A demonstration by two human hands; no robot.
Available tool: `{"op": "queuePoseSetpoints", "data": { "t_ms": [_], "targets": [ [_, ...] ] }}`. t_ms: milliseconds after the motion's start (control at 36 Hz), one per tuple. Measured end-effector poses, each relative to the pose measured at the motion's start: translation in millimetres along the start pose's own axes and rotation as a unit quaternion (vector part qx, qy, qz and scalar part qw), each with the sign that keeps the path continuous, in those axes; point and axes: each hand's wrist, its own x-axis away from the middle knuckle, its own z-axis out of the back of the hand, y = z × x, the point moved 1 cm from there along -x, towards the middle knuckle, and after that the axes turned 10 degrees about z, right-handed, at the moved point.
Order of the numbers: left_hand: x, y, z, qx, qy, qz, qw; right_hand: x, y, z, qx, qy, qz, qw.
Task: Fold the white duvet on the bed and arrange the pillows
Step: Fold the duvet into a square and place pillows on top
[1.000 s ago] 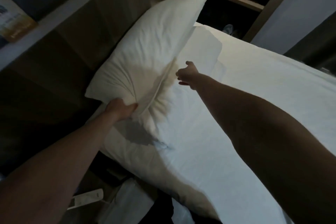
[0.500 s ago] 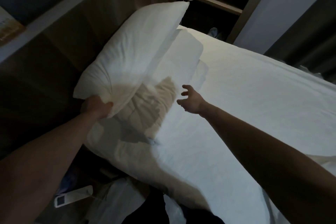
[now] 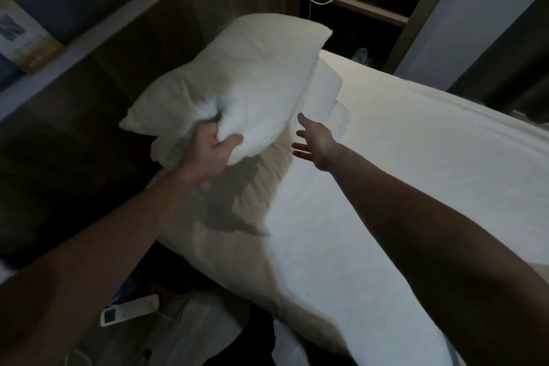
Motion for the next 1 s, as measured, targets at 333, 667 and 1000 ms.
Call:
{"op": "queuePoseSetpoints", "data": {
  "t_ms": [333, 667, 1000],
  "targets": [
    [-5, -145, 23, -0.098, -0.151, 0.183, 0.966, -93, 3, -66, 0.089, 0.033, -0.017, 0.995],
    [-26, -187, 50, 0.147, -0.114, 0.525, 0.830, -167, -13, -105, 0.053, 0.147, 0.067, 0.985],
    [-76, -186, 55, 0.333, 0.192, 0.287, 0.877, -145, -25, -113, -0.114, 0.120, 0.188, 0.968]
  ]
}}
